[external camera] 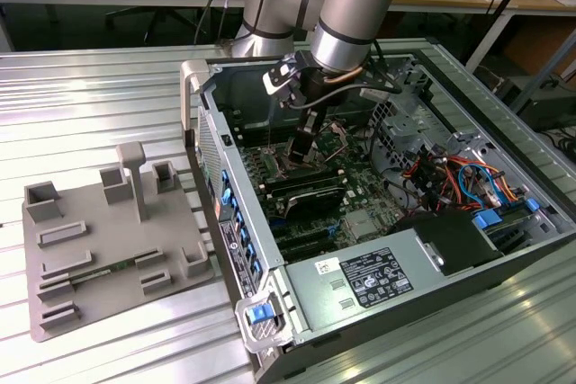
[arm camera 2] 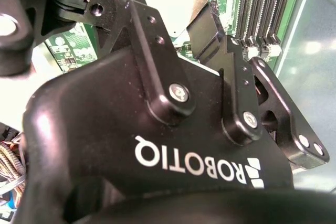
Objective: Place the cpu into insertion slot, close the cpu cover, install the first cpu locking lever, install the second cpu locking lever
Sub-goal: 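Place the cpu into insertion slot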
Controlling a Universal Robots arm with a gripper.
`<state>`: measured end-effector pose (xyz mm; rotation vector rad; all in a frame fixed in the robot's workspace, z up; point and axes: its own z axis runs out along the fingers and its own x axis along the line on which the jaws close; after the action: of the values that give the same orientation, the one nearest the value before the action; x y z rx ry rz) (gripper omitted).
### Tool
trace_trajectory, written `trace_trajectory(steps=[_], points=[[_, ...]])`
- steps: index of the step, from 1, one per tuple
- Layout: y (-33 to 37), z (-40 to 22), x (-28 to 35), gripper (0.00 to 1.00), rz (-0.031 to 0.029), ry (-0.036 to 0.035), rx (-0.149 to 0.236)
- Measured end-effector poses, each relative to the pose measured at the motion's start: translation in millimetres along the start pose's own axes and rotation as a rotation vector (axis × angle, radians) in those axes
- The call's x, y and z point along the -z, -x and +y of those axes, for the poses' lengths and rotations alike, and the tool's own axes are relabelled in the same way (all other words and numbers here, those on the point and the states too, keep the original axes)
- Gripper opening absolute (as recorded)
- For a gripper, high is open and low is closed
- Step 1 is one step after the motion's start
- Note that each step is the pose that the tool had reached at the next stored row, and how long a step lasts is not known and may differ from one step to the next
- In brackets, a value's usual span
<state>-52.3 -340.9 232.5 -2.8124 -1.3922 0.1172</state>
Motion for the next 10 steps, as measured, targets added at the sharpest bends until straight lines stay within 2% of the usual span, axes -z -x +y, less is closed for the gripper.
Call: trace_trajectory(steps=[10], points=[[0.0, 0.0, -0.1, 0.55, 0.0006, -0.0012, -0.018]])
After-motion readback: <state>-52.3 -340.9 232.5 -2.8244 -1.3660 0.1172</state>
